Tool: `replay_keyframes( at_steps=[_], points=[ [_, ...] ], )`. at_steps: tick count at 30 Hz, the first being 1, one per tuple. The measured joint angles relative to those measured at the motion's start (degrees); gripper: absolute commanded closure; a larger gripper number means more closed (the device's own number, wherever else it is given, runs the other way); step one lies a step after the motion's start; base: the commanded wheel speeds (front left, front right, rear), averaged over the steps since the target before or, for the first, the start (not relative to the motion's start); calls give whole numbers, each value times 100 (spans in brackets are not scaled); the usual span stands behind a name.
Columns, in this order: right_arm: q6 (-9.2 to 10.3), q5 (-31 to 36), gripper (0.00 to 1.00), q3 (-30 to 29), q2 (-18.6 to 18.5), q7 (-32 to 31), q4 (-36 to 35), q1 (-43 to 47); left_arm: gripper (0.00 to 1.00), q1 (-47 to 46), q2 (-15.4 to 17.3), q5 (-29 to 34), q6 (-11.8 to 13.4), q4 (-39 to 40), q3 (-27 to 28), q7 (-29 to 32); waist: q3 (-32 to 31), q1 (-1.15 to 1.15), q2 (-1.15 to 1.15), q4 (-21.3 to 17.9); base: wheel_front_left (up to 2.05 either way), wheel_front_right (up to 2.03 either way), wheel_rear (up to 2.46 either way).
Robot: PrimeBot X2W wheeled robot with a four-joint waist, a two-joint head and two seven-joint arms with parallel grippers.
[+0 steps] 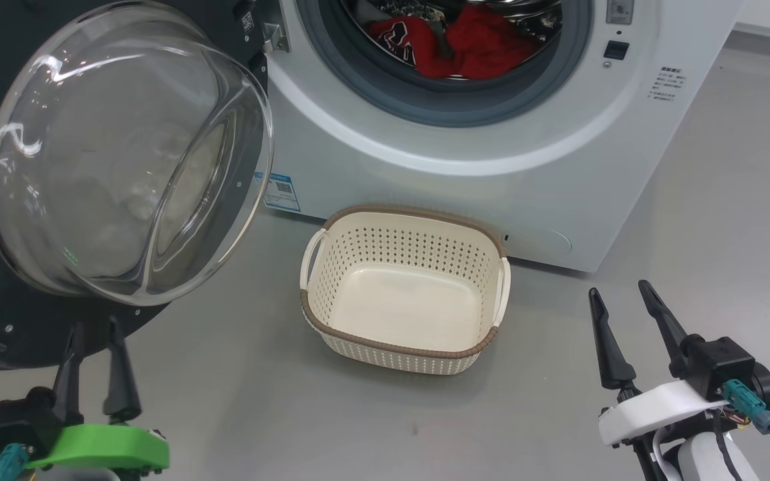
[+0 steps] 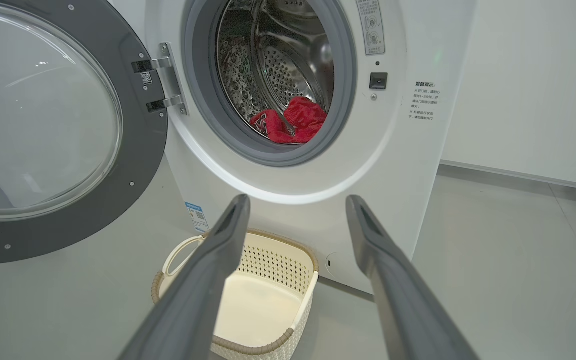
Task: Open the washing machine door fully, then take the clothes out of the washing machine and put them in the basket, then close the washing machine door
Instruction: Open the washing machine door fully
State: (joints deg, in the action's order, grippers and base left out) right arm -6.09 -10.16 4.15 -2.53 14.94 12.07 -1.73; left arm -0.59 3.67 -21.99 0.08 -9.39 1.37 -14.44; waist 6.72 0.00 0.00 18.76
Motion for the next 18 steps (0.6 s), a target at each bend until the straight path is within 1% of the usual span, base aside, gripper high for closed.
replay_keyframes(
  at_steps=[5,10,18],
  points=[
    [2,-49,0,80,1,0,-3,21,0,113,-49,15,-148,152,-210,0,-91,0,0,-147,0,0,0],
    [12,-94,0,146,2,0,-15,102,0,287,-58,43,-241,178,-447,0,-177,0,0,-342,0,0,0],
    [70,-143,0,233,2,0,-87,151,0,393,-57,204,-247,282,-641,0,-298,0,0,-758,0,0,0]
  ],
)
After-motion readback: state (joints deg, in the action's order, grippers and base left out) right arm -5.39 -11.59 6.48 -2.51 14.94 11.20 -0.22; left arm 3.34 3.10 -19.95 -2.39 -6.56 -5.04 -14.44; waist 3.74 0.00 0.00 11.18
